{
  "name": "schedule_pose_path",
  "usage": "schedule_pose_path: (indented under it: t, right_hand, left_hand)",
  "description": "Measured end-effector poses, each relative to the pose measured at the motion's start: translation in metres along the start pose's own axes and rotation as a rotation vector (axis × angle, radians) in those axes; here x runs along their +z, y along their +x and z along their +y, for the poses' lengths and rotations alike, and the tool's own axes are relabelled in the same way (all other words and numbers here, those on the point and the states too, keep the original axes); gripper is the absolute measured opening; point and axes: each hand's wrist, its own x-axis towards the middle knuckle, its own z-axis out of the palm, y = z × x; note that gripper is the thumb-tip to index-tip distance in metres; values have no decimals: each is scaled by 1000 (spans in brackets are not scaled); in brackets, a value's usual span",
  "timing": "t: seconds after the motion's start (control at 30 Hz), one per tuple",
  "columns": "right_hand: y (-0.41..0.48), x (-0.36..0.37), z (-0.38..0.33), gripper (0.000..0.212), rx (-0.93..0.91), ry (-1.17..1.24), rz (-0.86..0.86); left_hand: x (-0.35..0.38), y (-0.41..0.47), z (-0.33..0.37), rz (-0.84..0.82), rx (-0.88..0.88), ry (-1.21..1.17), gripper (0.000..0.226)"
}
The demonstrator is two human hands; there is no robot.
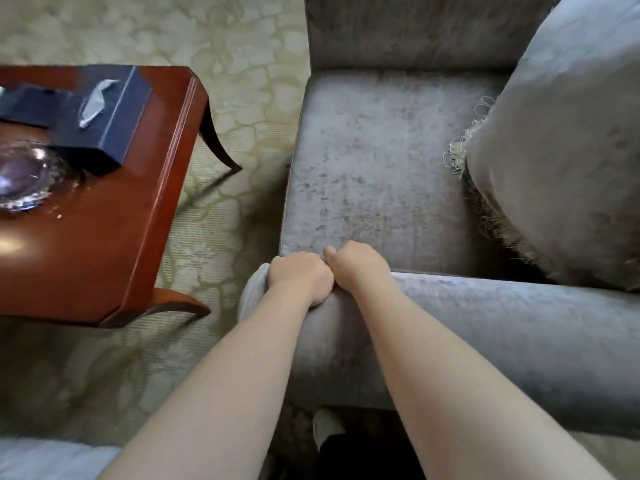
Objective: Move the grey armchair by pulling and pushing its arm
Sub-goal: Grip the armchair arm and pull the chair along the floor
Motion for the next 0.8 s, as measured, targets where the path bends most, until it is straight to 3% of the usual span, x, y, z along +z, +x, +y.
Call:
schedule_pose_path:
  t: [0.17,0.8]
  right_hand:
    - [3,-3,10,50,46,-219,-66]
    - [-37,17,35,48,-23,-335,-9]
  left_hand:
    - [2,2,1,14,-12,-3,54]
    - [29,-26,0,44,43,42,53]
